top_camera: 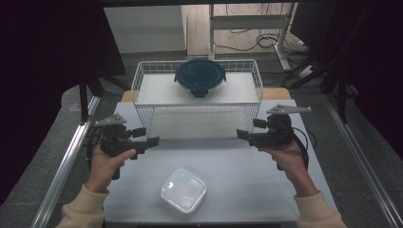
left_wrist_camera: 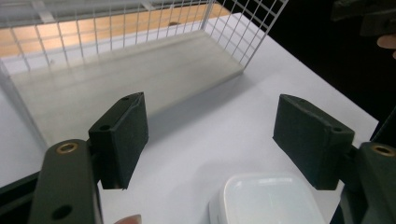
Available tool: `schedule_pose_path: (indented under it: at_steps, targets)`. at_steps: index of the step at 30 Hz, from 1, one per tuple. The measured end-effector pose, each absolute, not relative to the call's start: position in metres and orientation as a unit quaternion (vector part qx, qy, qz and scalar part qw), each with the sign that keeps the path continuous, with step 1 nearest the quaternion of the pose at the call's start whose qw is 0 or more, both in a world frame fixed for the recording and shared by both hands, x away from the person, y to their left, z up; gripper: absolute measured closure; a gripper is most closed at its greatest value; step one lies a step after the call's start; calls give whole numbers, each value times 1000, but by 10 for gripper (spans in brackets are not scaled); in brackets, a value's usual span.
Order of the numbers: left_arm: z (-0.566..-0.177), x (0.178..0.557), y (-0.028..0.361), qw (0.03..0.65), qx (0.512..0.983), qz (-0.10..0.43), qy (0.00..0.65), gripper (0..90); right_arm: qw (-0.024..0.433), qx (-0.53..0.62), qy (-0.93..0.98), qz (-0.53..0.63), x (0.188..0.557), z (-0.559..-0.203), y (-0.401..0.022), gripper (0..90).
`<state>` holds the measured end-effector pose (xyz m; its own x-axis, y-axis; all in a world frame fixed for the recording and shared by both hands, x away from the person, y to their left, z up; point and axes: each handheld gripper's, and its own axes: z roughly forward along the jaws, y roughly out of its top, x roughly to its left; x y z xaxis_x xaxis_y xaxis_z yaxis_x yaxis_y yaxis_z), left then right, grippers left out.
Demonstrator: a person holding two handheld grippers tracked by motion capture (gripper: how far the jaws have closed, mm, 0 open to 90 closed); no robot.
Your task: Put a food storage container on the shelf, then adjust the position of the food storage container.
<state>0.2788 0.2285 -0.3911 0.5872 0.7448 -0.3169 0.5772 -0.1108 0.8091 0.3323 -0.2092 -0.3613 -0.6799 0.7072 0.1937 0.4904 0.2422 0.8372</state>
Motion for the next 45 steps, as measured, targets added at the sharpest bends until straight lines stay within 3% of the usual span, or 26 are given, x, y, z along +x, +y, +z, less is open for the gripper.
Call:
schedule_pose_path:
  at_steps: [16, 45]
  targets:
    - [-435, 239, 236, 454, 751, 103, 468, 268, 107, 382, 797, 455, 284, -416, -232, 224]
    - [-436, 221, 246, 443, 752, 105, 476, 268, 102, 399, 808, 422, 283, -439, -230, 231]
